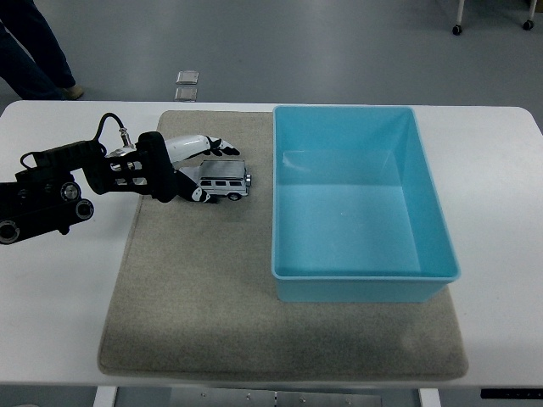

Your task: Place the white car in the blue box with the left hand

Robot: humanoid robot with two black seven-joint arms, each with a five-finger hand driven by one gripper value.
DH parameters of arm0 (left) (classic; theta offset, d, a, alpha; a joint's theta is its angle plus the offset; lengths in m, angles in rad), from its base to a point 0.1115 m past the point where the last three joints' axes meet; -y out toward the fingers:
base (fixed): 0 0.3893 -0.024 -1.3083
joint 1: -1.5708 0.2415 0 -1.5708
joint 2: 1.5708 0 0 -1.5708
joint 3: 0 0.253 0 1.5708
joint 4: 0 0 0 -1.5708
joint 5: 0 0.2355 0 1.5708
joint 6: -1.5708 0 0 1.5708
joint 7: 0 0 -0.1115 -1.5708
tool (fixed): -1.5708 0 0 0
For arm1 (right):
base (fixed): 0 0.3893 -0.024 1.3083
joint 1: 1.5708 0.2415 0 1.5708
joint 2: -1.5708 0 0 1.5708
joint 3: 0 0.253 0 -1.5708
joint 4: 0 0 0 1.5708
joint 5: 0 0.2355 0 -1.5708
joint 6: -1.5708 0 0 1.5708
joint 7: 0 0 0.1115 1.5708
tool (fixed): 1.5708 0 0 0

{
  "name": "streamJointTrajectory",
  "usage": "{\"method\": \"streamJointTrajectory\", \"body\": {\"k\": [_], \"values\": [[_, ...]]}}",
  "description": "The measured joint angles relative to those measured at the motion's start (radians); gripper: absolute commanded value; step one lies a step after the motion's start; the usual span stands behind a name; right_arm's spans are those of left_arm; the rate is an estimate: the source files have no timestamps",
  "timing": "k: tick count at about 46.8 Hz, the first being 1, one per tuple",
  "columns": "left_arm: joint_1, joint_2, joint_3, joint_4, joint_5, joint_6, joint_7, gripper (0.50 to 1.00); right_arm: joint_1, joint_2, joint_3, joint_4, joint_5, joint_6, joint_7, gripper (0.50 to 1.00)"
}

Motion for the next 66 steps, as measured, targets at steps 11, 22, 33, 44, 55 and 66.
{"method": "streamJointTrajectory", "body": {"k": [11, 22, 33, 44, 55, 66], "values": [[0.000, -0.021, 0.002, 0.032, 0.013, 0.005, 0.001, 0.838, 0.000, 0.000, 0.000, 0.000, 0.000, 0.000, 0.000, 0.936], [0.000, -0.042, 0.002, 0.048, 0.015, 0.006, 0.001, 0.827, 0.000, 0.000, 0.000, 0.000, 0.000, 0.000, 0.000, 0.936], [0.000, -0.041, 0.002, 0.049, 0.030, 0.006, 0.001, 0.825, 0.000, 0.000, 0.000, 0.000, 0.000, 0.000, 0.000, 0.936], [0.002, -0.039, 0.003, 0.050, 0.040, 0.006, 0.001, 0.797, 0.000, 0.000, 0.000, 0.000, 0.000, 0.000, 0.000, 0.936], [0.003, -0.038, 0.005, 0.048, 0.045, 0.005, 0.001, 0.701, 0.000, 0.000, 0.000, 0.000, 0.000, 0.000, 0.000, 0.936], [0.002, -0.038, 0.017, 0.048, 0.045, 0.005, 0.001, 0.500, 0.000, 0.000, 0.000, 0.000, 0.000, 0.000, 0.000, 0.936]]}}
